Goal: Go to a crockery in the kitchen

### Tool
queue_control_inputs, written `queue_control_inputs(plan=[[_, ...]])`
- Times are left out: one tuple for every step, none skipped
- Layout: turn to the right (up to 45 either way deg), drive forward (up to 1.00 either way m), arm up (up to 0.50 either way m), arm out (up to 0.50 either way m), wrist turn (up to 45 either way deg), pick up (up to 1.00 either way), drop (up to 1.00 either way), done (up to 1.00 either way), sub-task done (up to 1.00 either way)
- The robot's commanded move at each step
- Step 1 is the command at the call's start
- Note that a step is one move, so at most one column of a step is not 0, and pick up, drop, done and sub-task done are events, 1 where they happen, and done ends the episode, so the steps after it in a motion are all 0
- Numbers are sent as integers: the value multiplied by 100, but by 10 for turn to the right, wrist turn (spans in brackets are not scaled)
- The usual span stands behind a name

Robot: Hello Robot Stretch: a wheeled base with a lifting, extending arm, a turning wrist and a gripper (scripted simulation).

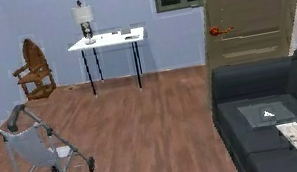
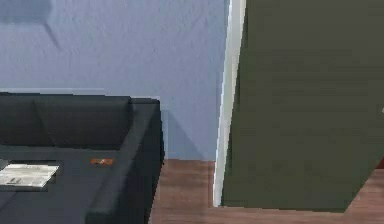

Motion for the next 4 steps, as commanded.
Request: queue_control_inputs(plan=[[0,10,0,0,0,0,0,0,0],[60,0,0,0,0,0,0,0,0],[0,100,0,0,0,0,0,0,0],[30,0,0,0,0,0,0,0,0]])
